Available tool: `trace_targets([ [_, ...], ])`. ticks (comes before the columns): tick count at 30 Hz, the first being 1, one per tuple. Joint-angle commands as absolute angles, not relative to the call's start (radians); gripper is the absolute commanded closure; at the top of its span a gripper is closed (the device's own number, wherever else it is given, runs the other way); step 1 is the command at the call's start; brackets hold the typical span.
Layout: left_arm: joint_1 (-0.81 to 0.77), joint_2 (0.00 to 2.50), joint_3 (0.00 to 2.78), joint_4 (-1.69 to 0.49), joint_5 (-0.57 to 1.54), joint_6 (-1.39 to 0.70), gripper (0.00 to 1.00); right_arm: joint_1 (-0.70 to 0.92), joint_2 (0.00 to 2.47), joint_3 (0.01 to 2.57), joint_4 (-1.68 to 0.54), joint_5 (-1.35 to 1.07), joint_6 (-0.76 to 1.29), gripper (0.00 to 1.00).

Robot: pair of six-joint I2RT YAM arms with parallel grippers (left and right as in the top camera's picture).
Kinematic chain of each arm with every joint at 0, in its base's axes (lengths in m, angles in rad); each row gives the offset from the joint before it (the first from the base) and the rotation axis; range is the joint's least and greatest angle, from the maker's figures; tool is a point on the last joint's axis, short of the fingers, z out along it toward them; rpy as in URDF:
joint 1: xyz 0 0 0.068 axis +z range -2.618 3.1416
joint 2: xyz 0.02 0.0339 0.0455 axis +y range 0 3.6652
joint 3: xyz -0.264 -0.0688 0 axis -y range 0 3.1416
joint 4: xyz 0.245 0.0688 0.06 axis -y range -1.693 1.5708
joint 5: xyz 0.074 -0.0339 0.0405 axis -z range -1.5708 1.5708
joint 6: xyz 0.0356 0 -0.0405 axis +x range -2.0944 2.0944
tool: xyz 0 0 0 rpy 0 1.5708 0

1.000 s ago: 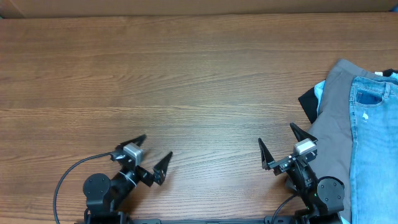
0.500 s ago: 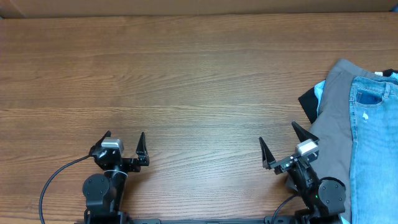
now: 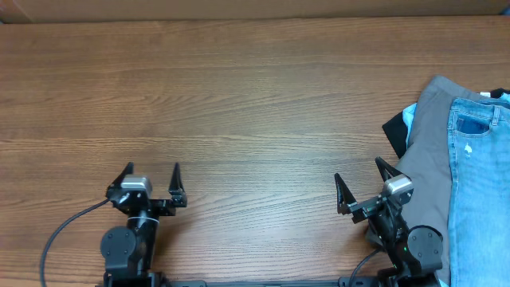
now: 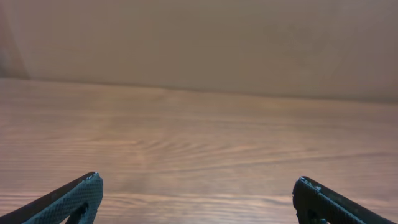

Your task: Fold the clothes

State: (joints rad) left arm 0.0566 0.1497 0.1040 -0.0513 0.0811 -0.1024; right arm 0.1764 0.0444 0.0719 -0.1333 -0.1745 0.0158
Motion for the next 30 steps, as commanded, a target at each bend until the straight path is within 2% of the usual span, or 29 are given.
trace_targets([
  [1, 0.057, 0.194, 0.255, -0.129, -0.059, -0.113, 0.00, 0.170, 0.111, 0.218, -0.199, -0.117, 0.057, 0.00],
  [8, 0.057, 0.481, 0.595, -0.338, -0.097, -0.148, 0.00, 0.170, 0.500, 0.606, -0.463, -0.113, 0.057, 0.00],
  [16, 0.056, 0.876, 0.995, -0.585, 0.106, -0.162, 0.00, 0.170, 1.000, 1.111, -0.833, -0.140, 0.057, 0.00],
  [20, 0.056, 1.044, 1.166, -0.739, 0.134, -0.162, 0.00, 0.170, 1.187, 1.319, -0.971, -0.206, 0.064, 0.00],
  [26, 0.056, 1.161, 1.249, -0.807, 0.237, -0.164, 0.00, 0.170, 1.308, 1.401, -1.004, -0.446, 0.102, 0.00],
  [30, 0.057, 1.173, 1.248, -0.807, 0.315, -0.164, 0.00, 0.167, 1.322, 1.400, -0.972, -0.409, 0.107, 0.00],
])
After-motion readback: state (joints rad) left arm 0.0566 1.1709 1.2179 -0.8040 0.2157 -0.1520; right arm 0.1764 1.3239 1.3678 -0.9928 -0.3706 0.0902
